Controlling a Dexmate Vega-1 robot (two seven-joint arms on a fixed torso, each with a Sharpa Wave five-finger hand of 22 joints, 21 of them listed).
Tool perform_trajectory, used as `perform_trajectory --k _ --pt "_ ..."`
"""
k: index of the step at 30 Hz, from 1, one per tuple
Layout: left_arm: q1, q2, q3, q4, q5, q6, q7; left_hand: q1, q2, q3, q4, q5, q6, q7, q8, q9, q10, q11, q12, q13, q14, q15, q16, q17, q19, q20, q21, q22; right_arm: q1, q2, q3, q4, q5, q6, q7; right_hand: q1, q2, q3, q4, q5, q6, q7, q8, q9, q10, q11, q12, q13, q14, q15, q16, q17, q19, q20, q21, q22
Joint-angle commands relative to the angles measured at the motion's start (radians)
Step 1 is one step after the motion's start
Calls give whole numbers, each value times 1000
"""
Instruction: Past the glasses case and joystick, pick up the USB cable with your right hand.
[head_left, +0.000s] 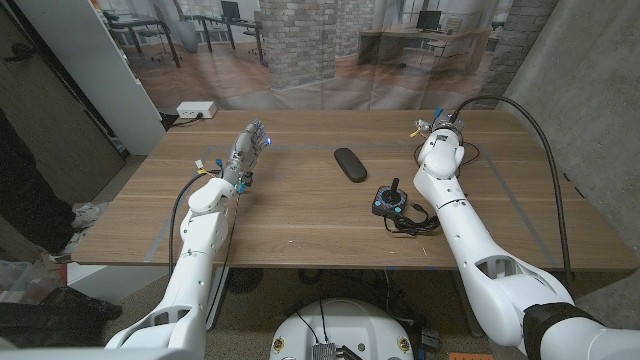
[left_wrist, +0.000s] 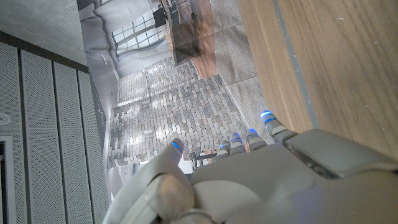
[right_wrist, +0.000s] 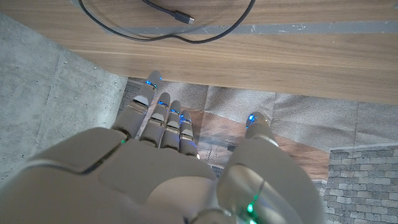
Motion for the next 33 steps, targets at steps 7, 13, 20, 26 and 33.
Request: perform_trajectory --k 7,13,20,26,33 --pt "0 0 1 -2 -1 -6 -3 -9 28 9 2 -1 -1 1 4 3 6 4 6 5 -2 8 6 4 -3 10 -5 3 18 2 -8 38 5 4 10 18 1 0 -4 8 -4 0 -4 2 1 -3 -5 5 20 -11 2 5 15 1 0 4" --pt "2 0 0 -4 -3 -8 -5 -9 28 9 2 -1 -2 0 3 3 6 3 6 5 -3 7 6 4 -3 10 -5 3 27 5 -12 52 2 0 12 36 2 3 -12 13 -4 1 -6 2 3 -6 -6 5 35 -23 3 4 26 -3 1 4" --pt "5 0 -1 -9 -4 -8 -4 -10 27 9 2 -1 -1 0 4 3 6 3 6 5 -2 7 6 4 -2 10 -6 3 34 8 -15 67 1 -4 16 44 0 2 -16 16 -6 3 -8 2 5 -6 -7 6 40 -26 1 4 31 -6 1 4" --pt "8 0 -2 -14 -5 -9 -6 -10 26 9 2 -1 -1 0 3 3 7 3 6 5 -2 8 6 4 -2 11 -7 3 41 10 -19 82 0 -5 22 48 0 2 -17 17 -8 1 -9 2 10 -7 -6 6 44 -27 0 4 37 -10 1 4" --pt "14 0 -5 -23 -6 -8 -3 -11 26 9 2 -1 -1 0 4 3 6 3 6 5 -2 8 6 4 -2 11 -8 3 48 11 -24 97 -5 -9 27 52 -1 1 -17 20 -18 -7 -14 2 17 -10 -5 6 49 -31 -1 5 41 -11 0 4"
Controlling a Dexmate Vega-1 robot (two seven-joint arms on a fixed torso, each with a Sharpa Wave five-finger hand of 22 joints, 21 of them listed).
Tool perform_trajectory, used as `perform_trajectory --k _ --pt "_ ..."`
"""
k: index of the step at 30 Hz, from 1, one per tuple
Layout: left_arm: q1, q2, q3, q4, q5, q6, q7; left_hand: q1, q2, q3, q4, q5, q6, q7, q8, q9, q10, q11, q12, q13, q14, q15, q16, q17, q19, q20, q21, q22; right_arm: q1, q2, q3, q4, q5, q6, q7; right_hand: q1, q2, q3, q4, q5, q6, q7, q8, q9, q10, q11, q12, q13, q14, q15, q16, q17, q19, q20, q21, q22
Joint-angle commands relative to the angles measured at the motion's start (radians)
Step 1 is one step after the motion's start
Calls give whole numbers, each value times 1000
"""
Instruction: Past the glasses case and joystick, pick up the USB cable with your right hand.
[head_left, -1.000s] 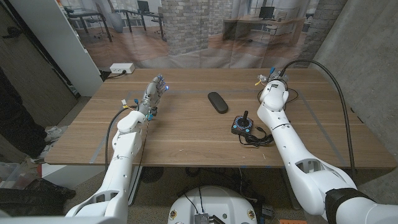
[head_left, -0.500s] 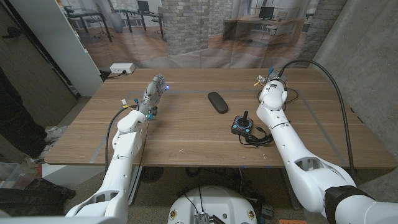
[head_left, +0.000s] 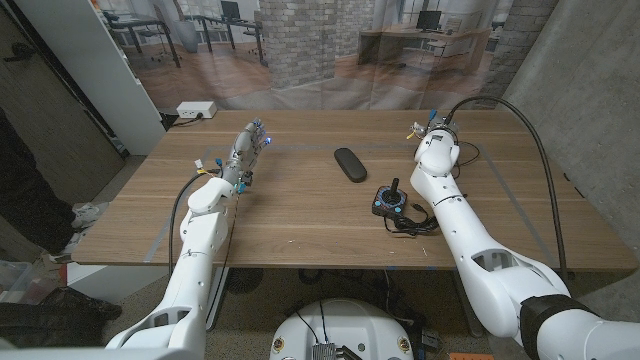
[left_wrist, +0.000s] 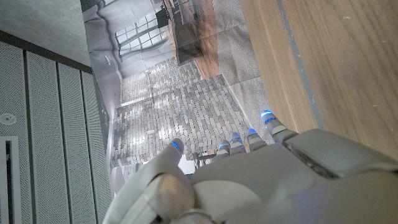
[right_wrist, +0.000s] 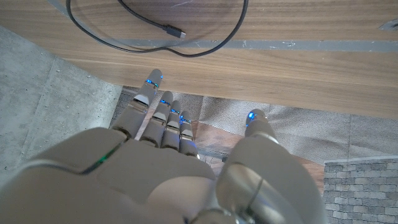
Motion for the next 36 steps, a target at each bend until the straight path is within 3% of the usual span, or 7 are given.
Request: perform_trajectory --k 1,20,36 --pt "8 0 -3 -12 -2 -1 2 -11 26 9 2 -1 -1 0 4 3 1 -3 5 5 -5 4 6 4 -5 8 -1 3 15 2 -10 31 -9 -7 11 12 4 0 -3 5 -1 -3 -6 3 12 -5 -1 2 12 -1 -1 5 8 0 -1 4" --pt "16 0 -5 -24 -5 1 -2 -12 24 9 1 -2 -1 0 3 3 1 -1 5 5 -6 5 5 4 -4 8 -3 3 46 10 -23 85 -27 -32 23 34 5 0 -9 13 11 -9 -3 3 41 -16 4 2 40 -17 -1 6 26 -6 -2 3" --pt "32 2 -12 -46 -9 7 -1 -13 23 9 1 -2 -1 0 3 3 1 -2 5 5 -6 3 5 4 -3 7 -5 3 71 22 -26 145 -28 -49 32 45 1 -4 -10 19 35 6 3 3 56 -18 6 3 61 -21 -1 7 39 -9 -4 3"
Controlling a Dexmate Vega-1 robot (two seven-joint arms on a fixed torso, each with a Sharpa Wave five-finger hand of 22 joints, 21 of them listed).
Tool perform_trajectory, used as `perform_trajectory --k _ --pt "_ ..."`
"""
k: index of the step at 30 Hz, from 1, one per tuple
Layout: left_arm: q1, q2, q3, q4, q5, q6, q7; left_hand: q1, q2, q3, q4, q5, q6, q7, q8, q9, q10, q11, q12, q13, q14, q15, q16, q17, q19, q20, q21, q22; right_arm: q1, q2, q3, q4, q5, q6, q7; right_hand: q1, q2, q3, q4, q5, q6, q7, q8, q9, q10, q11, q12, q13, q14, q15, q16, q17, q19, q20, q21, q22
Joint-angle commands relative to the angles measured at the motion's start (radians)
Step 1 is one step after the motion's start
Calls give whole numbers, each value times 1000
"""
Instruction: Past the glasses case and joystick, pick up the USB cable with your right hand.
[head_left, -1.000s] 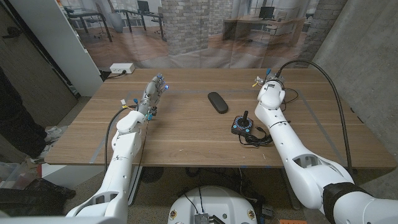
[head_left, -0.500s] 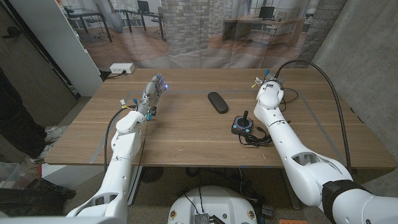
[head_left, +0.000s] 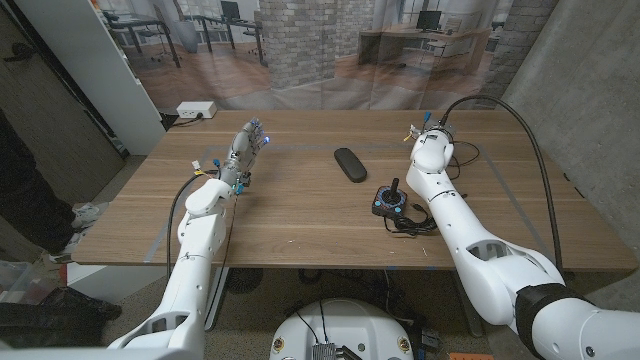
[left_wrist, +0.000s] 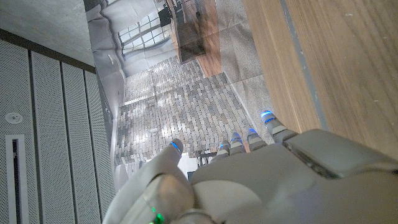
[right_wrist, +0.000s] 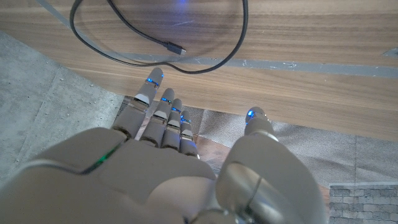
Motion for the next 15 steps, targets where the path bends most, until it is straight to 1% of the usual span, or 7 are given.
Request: perform_trajectory --k 1,8,11,15 --pt "10 2 -4 -14 -3 8 0 -8 28 9 1 -2 -1 0 3 3 0 -2 5 5 -5 4 5 4 -3 7 -2 3 20 10 -3 49 -1 -13 3 17 -2 2 -5 11 16 6 4 3 15 -2 7 3 15 -10 -1 2 10 -3 -4 3" --pt "11 4 -5 -16 -2 11 0 -8 28 9 1 -2 -1 0 3 3 0 -1 5 5 -6 4 5 4 -4 8 -3 3 25 16 -5 66 0 -19 -5 25 -4 0 -6 15 24 16 4 3 28 0 9 3 27 -11 -1 3 20 -7 -4 3" --pt "11 4 -5 -16 -3 11 -1 -8 28 9 0 -2 -1 0 3 3 0 -1 5 5 -6 4 5 4 -3 8 -4 3 27 17 -6 70 -1 -20 -9 27 -4 -2 -6 16 29 15 5 3 34 2 10 3 36 -11 0 3 22 -7 -5 3" --pt "12 4 -7 -15 -5 8 -2 -8 27 9 0 -2 -1 0 3 3 -1 -2 4 5 -6 4 5 4 -3 8 -4 3 31 19 -12 81 -8 -26 -14 28 -4 -4 -3 18 43 14 8 3 50 3 14 3 55 -21 4 5 22 -8 -8 3"
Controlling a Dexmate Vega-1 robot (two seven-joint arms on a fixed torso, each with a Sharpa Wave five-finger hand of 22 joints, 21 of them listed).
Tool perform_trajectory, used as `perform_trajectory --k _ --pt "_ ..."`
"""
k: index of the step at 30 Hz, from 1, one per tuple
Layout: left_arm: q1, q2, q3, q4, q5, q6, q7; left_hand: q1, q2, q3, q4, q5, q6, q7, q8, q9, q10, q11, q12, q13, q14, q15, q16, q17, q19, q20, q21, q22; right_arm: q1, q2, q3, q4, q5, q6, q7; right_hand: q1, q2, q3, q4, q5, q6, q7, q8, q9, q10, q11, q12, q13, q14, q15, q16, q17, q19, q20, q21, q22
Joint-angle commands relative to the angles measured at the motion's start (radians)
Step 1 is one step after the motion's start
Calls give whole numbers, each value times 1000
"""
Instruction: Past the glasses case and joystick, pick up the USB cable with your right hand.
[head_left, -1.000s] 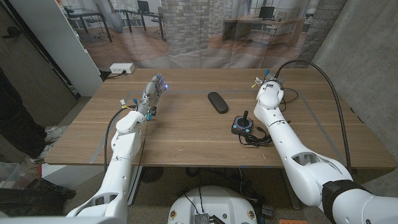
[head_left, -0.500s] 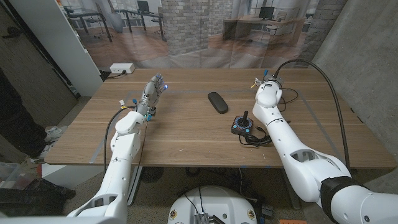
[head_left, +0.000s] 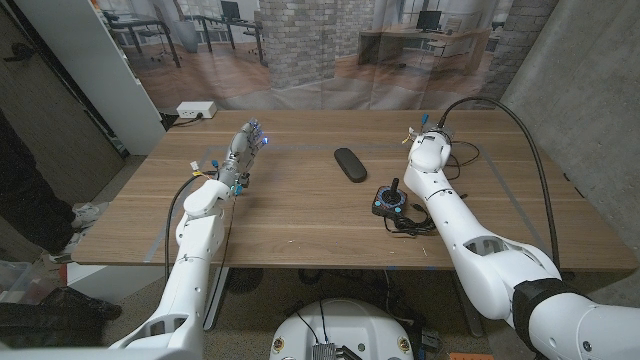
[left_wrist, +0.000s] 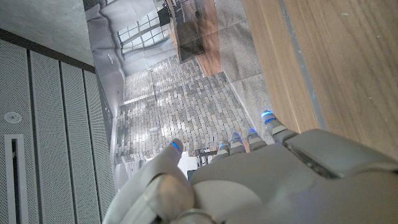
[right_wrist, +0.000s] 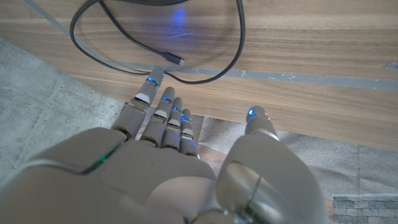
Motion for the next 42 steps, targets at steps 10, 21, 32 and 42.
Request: perform_trajectory --k 10,21,32,42 --pt "5 1 -6 -3 -9 -6 -6 -9 26 9 -1 -3 -1 0 3 3 -1 -3 4 5 -6 3 5 4 -3 7 -5 3 23 15 -13 57 -13 -25 -27 11 -2 -12 4 12 52 2 15 3 55 8 17 4 60 -29 14 9 9 0 -6 4" --pt "8 1 -7 -6 -13 -13 -12 -9 24 8 -1 -3 -1 1 3 3 -1 -1 4 5 -6 4 5 4 -2 6 -6 3 50 20 -25 109 -29 -45 -14 -7 -3 -24 16 12 65 3 15 2 56 14 14 5 58 -22 12 13 1 4 -12 4" --pt "15 -1 -9 -17 -16 -16 -13 -10 23 8 -1 -3 1 2 4 3 1 -2 5 5 -4 4 5 4 -1 8 -8 4 61 25 -25 131 -28 -54 -13 -31 2 -36 33 11 79 -2 16 2 67 17 15 5 63 -16 12 19 -1 6 -15 5" --pt "23 -2 -12 -27 -21 -20 -15 -12 21 7 -1 -4 2 3 4 3 2 -2 5 5 -4 4 5 4 -1 8 -9 4 70 30 -26 140 -34 -74 10 -46 6 -45 43 11 110 -5 22 2 96 17 22 5 86 -16 18 21 10 6 -14 5"
